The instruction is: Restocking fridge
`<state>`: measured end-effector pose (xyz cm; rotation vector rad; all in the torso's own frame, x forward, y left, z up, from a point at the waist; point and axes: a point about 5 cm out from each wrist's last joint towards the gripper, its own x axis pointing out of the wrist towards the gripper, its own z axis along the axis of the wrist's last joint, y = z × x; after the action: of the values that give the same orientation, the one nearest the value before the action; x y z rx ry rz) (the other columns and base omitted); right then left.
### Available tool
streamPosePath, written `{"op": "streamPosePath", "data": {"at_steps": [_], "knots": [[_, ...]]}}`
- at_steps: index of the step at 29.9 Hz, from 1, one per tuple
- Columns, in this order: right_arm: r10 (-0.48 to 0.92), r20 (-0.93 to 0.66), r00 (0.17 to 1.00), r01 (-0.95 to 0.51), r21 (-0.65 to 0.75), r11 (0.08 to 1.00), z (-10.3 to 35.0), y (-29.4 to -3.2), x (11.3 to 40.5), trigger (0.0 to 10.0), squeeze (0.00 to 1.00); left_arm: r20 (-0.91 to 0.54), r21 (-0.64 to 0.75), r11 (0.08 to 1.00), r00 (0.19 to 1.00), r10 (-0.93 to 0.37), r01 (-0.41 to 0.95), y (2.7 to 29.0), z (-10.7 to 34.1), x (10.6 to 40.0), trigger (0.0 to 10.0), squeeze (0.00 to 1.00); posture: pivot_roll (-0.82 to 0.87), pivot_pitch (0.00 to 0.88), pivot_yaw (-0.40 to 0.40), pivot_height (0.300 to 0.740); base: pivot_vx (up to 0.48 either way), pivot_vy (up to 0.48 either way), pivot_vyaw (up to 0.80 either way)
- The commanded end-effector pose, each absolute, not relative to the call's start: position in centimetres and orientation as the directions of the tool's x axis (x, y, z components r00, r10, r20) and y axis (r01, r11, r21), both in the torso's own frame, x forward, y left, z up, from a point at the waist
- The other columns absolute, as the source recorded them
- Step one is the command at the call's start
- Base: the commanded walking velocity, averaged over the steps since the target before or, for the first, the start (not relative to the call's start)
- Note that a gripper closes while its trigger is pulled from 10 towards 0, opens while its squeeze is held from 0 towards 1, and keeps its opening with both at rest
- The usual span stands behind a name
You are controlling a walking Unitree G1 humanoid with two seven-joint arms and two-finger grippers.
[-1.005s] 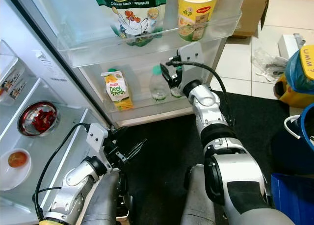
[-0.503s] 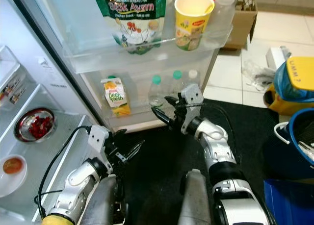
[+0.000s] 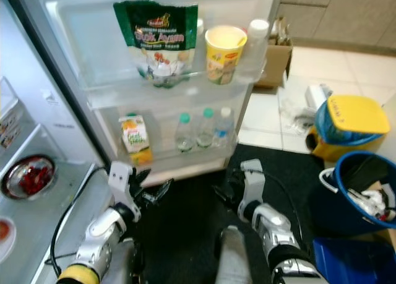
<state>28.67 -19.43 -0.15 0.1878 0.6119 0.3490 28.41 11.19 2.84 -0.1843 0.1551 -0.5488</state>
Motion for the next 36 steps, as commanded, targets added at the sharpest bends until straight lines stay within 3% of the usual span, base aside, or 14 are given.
{"op": "streamPosePath", "data": {"at_steps": [1,10,16,25,36], "knots": [[0.323,-0.608,0.725,-0.199,0.265,0.944,-2.0,-20.0,26.8,10.0,0.0,-0.195,-0.224,0.863,0.846,-0.496,0.454,11.9,0.6,26.9,10.0,0.0,-0.07,0.077,-0.045,0.6,0.0,0.0,0.0],[0.147,-0.734,0.663,-0.026,0.174,0.984,-4.7,-22.1,23.3,10.0,0.0,-0.456,-0.206,0.934,0.816,-0.356,0.292,14.8,-4.1,23.1,10.0,0.0,-0.06,0.061,-0.044,0.63,0.0,0.0,0.0],[0.058,-0.802,0.594,0.081,0.132,0.988,-6.4,-23.1,20.5,10.0,0.0,-0.668,-0.186,0.975,0.712,-0.217,0.123,17.5,-7.6,18.2,10.0,0.0,-0.06,0.041,-0.033,0.664,0.0,0.0,0.0],[-0.001,-0.87,0.493,0.149,0.083,0.985,-8.1,-23.6,16.9,10.0,0.0,-0.742,-0.168,0.986,0.66,-0.118,-0.013,19.4,-8.7,15.9,10.0,0.0,-0.05,0.021,-0.031,0.698,0.0,0.0,0.0],[-0.015,-0.877,0.481,0.153,0.067,0.986,-8.2,-24.0,16.5,10.0,0.0,-0.762,-0.151,0.989,0.637,-0.117,0.001,19.2,-8.9,15.6,10.0,0.0,-0.06,0.015,-0.033,0.74,0.0,0.0,0.0]]}}
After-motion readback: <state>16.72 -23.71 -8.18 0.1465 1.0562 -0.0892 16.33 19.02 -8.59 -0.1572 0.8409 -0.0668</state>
